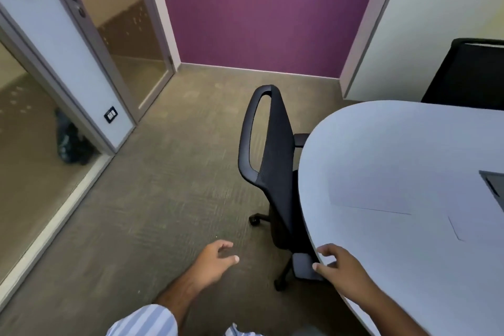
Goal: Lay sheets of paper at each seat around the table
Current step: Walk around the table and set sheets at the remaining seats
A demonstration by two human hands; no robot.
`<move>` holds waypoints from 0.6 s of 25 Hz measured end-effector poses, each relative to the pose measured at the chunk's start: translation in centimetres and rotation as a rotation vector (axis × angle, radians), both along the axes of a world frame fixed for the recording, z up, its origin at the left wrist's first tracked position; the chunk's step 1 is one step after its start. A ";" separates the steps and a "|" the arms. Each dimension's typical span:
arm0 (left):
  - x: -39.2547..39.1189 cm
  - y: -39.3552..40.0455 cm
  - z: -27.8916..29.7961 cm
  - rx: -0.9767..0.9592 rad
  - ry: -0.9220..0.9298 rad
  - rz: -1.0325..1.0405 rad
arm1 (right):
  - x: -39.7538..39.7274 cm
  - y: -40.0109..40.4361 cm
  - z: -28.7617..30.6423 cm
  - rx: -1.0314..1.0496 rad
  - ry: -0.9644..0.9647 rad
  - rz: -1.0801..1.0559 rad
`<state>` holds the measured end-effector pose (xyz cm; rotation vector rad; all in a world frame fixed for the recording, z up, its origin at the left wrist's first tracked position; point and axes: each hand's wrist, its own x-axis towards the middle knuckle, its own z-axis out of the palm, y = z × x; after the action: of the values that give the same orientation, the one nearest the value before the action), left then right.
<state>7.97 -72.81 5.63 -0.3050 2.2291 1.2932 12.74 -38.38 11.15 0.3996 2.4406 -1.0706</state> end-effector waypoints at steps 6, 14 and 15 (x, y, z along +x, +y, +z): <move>-8.7 -4.6 4.6 0.084 0.065 -0.018 | -2.8 -4.9 3.3 -0.085 0.075 -0.197; -22.8 -5.0 5.6 -0.015 0.237 -0.237 | -14.5 -7.4 3.8 -0.221 0.218 -0.530; -24.8 -5.1 5.8 -0.023 0.238 -0.272 | -16.8 -7.3 3.7 -0.242 0.223 -0.565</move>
<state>-16.87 -77.93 11.41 0.1493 2.3817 1.2085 -4.07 -45.67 14.80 0.9709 2.3987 -1.7004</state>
